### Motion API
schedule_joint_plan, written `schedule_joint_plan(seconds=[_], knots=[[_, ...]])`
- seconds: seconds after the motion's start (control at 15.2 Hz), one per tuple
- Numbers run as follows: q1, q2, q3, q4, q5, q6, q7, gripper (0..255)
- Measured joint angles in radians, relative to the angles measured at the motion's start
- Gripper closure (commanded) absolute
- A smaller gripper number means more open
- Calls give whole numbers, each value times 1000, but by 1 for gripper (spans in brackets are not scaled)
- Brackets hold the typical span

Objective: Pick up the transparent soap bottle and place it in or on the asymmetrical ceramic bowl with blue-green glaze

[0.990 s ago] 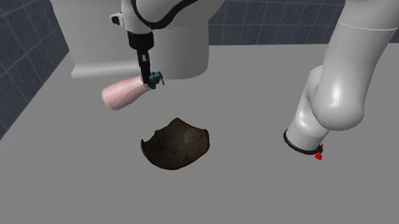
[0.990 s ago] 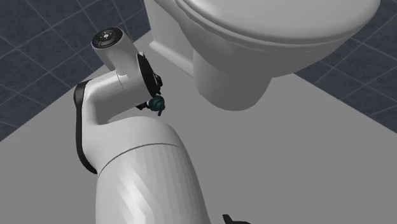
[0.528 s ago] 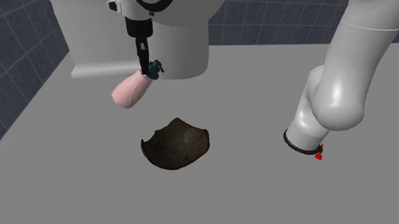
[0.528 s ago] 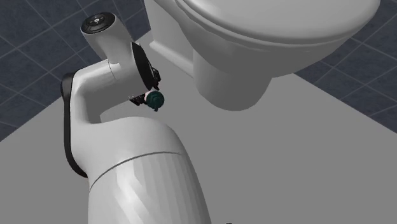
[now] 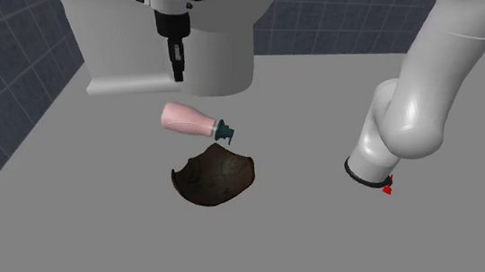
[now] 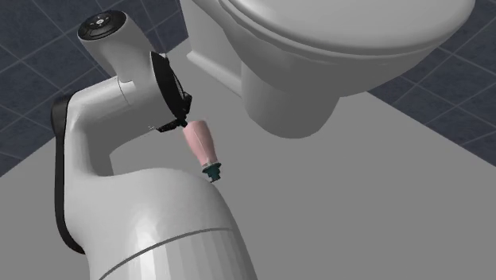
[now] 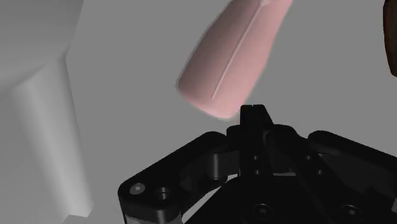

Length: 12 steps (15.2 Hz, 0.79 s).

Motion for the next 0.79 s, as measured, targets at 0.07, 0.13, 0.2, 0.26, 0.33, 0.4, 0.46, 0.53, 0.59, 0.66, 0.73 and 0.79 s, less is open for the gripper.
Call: schedule_joint_plan(seconds=[0.07, 0.13, 0.2, 0.26, 0.33, 0.4, 0.46, 0.53, 0.59, 0.66, 0.73, 0.79], knots=[[0, 0, 0, 0, 0, 0, 0, 0], [-2, 18, -2, 14, -1, -19, 34, 0], [-5, 44, -5, 31, 1, -49, 95, 0], [-8, 79, -11, 62, 6, -88, 166, 0], [-10, 110, -17, 78, 14, -122, 243, 0], [-13, 133, -24, 89, 27, -158, 321, 0], [-15, 147, -30, 93, 36, -180, 373, 0], [-17, 157, -34, 91, 40, -183, 399, 0], [-17, 162, -35, 85, 43, -180, 413, 0], [-18, 165, -36, 76, 44, -172, 420, 0], [-17, 165, -36, 60, 45, -159, 424, 0], [-18, 163, -37, 48, 45, -150, 425, 0]])
